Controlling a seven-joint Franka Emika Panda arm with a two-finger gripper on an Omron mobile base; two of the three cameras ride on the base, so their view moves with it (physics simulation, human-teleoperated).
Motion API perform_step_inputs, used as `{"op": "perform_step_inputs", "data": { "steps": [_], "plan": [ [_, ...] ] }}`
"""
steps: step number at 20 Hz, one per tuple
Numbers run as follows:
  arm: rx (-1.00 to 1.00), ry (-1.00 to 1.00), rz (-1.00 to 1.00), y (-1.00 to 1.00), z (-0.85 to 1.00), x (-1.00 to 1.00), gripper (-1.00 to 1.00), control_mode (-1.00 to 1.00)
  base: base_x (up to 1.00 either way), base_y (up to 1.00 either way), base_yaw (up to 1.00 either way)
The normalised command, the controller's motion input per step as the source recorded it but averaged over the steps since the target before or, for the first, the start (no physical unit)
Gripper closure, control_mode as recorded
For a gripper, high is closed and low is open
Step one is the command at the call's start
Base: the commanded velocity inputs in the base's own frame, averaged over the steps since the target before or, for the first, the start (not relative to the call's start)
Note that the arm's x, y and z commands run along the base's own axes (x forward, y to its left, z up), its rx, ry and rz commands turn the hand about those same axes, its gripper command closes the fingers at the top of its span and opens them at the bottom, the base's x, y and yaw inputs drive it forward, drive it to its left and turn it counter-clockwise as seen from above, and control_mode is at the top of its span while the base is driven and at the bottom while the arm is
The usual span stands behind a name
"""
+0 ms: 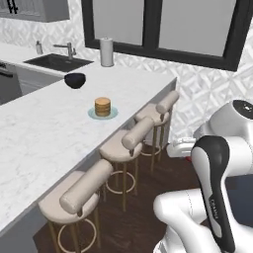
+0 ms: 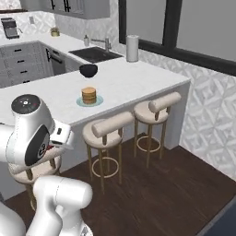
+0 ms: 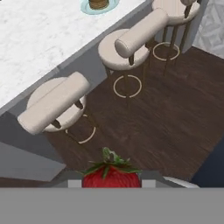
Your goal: Take the strawberry from the fridge and place it on top of the pancake, located on the dining counter.
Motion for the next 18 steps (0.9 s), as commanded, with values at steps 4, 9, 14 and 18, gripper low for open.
{"op": "perform_step_inputs", "data": {
  "steps": [4,9,14,18],
  "plan": [
    [0.0,0.0,0.0,0.0,0.0,0.0,1.0,1.0,0.62,-0.74,0.54],
    [0.0,0.0,0.0,0.0,0.0,0.0,1.0,1.0,0.56,-0.75,0.55],
    [0.0,0.0,0.0,0.0,0.0,0.0,1.0,1.0,0.57,-0.71,0.56],
    [0.0,0.0,0.0,0.0,0.0,0.0,1.0,1.0,0.73,-0.56,0.56]
  ]
}}
